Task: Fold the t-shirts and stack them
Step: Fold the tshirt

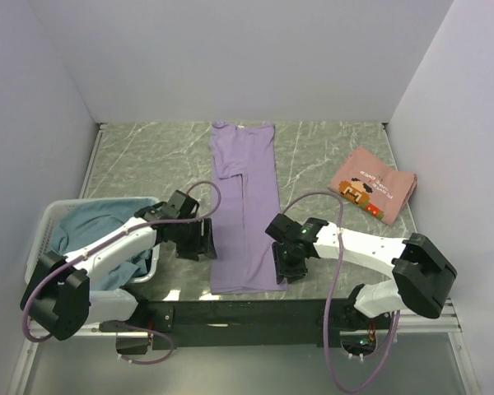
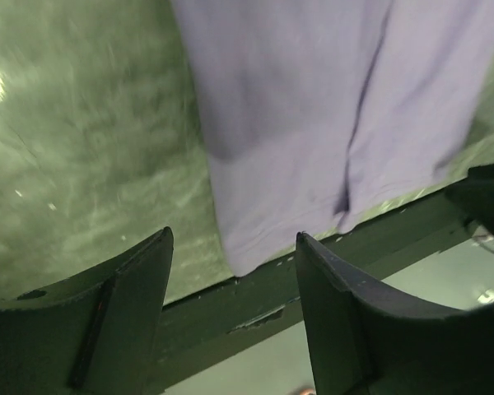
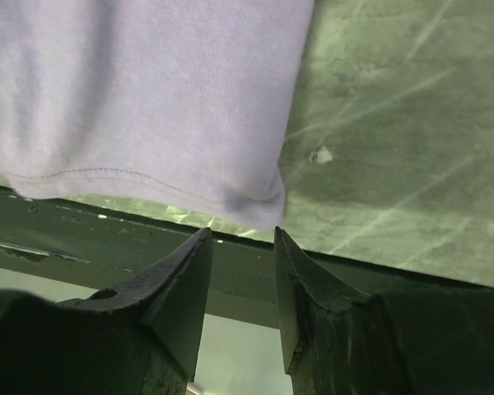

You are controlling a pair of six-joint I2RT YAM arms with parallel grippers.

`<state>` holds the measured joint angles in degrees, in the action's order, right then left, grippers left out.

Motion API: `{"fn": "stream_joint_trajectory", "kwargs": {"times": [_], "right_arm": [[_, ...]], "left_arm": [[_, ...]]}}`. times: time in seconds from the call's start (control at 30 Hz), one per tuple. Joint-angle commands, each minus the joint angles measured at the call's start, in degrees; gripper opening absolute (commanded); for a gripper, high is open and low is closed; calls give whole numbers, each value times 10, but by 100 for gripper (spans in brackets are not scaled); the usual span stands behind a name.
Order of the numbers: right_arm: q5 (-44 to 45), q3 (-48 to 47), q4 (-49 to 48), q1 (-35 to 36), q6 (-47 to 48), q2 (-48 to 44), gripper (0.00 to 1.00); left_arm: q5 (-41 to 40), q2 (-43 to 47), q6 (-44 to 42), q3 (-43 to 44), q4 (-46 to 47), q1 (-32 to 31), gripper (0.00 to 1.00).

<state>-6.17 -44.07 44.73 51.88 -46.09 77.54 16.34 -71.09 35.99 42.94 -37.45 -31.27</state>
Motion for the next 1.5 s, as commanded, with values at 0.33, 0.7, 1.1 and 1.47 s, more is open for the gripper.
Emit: {"fn": "stream_joint_trajectory", "kwargs": {"times": [0.33, 0.7, 1.1, 1.47], "right_arm": [[-9, 36, -43, 2, 27, 44, 41], [-19, 44, -40, 2, 45, 46, 19], [-23, 53, -38, 2, 56, 41, 17], [-21, 58, -33, 2, 57, 31, 13]], "left_arm": [[-1, -10, 71, -49, 25, -77, 70], [17, -19, 138, -90, 57, -136, 66], [-12, -38, 173, -107, 77, -168, 55], [-33, -37, 191, -115, 73, -171, 27]]}}
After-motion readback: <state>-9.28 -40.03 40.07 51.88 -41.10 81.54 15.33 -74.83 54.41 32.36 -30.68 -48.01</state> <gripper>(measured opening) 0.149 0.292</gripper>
